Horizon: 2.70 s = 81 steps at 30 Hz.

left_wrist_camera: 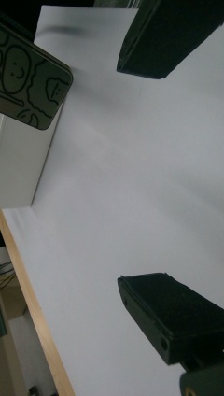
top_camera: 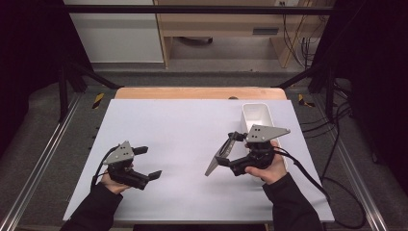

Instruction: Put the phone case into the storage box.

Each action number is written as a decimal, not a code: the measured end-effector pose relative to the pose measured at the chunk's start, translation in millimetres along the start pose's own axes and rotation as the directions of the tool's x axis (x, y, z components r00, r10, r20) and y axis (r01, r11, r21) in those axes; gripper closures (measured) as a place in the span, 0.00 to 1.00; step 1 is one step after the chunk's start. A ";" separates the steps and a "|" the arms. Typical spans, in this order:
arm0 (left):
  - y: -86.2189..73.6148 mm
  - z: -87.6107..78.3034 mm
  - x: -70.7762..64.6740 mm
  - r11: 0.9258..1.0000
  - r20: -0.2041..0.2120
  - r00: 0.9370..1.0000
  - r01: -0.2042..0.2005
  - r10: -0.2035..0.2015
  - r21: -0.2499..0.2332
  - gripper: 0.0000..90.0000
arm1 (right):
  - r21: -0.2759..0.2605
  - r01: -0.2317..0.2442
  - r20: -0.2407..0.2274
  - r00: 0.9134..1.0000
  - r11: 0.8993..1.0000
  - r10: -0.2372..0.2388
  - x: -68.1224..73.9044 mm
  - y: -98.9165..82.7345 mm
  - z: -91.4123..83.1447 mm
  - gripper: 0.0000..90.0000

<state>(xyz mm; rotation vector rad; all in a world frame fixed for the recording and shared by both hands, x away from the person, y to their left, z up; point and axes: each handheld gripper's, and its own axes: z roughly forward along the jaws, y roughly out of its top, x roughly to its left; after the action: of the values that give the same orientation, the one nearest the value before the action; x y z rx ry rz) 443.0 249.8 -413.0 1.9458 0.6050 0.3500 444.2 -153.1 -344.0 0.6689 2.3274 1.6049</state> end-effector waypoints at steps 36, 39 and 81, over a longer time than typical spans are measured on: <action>-35.7 -15.9 21.4 0.994 -0.146 0.983 0.107 -0.108 -0.016 0.00 | -0.050 -0.088 0.296 0.950 0.995 0.099 -24.2 42.1 -22.9 0.13; -36.1 -16.1 21.9 0.994 -0.143 0.983 0.110 -0.112 -0.018 0.00 | -0.055 -0.088 0.320 0.942 0.995 0.100 -26.7 47.0 -27.0 0.13; -40.4 -14.4 26.4 0.994 -0.138 0.985 0.106 -0.105 0.002 0.00 | -0.041 -0.213 0.626 0.756 0.976 0.191 -108.6 68.0 -19.3 0.13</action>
<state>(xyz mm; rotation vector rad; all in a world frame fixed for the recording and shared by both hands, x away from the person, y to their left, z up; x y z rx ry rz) 447.4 289.5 -443.7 1.9004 0.7981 0.4181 545.9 -202.6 -280.7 1.2781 1.8221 1.1550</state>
